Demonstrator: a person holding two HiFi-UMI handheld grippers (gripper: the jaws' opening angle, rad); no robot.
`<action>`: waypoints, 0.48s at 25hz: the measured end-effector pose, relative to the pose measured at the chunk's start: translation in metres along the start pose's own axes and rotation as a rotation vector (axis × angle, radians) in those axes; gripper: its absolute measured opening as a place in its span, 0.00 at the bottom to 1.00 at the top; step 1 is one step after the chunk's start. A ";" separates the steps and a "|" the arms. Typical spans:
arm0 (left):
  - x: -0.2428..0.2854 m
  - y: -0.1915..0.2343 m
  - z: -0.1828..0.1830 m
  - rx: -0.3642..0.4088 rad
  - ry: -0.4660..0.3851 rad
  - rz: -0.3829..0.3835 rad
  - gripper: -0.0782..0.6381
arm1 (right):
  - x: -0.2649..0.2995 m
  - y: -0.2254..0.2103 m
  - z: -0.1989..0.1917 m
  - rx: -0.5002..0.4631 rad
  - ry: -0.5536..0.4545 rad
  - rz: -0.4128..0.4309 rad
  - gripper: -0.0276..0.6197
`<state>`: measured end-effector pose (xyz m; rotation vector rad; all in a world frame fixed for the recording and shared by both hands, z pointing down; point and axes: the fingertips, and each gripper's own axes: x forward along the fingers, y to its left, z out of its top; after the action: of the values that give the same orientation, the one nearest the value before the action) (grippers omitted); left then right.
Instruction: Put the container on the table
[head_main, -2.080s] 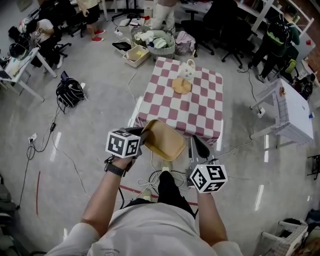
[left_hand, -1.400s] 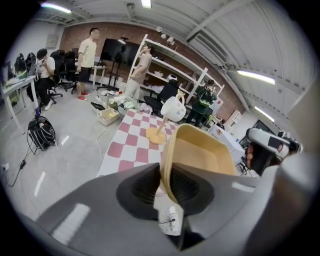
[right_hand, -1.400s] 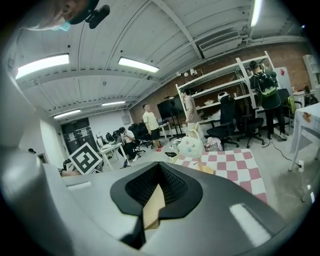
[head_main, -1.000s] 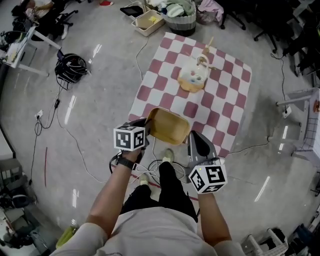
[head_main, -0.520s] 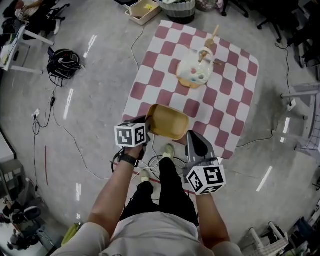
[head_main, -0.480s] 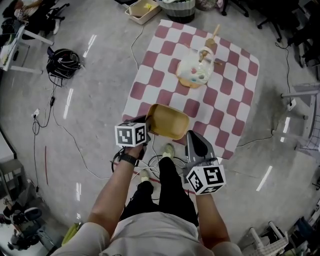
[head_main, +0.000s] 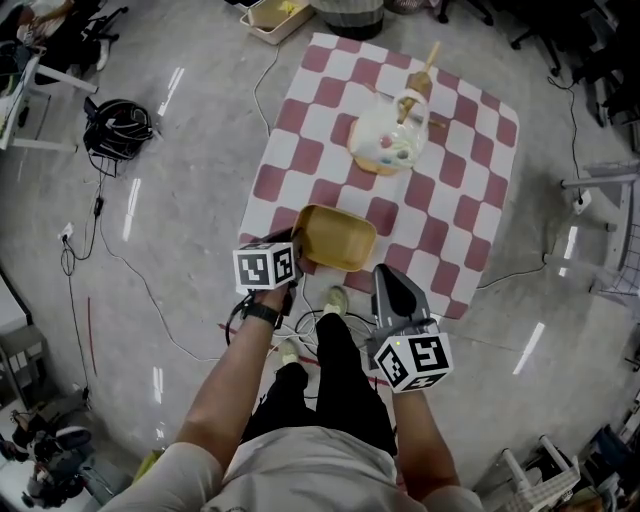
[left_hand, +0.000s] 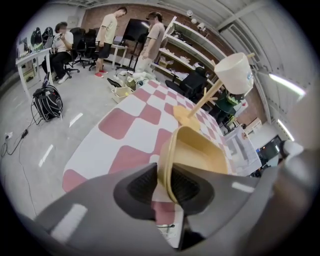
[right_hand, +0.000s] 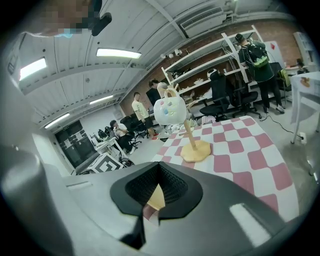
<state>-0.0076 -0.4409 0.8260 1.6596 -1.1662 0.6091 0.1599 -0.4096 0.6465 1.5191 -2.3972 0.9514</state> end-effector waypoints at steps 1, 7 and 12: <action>0.001 -0.001 0.000 -0.004 -0.006 -0.010 0.18 | -0.001 0.000 0.000 -0.001 0.000 0.000 0.06; 0.004 0.000 0.003 -0.021 -0.018 -0.046 0.21 | -0.005 0.004 -0.002 -0.002 -0.007 -0.001 0.06; -0.016 0.002 0.009 -0.004 -0.044 -0.047 0.25 | -0.011 0.019 0.001 -0.014 -0.022 0.005 0.06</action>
<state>-0.0171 -0.4423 0.8102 1.6997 -1.1559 0.5421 0.1489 -0.3969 0.6325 1.5272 -2.4187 0.9218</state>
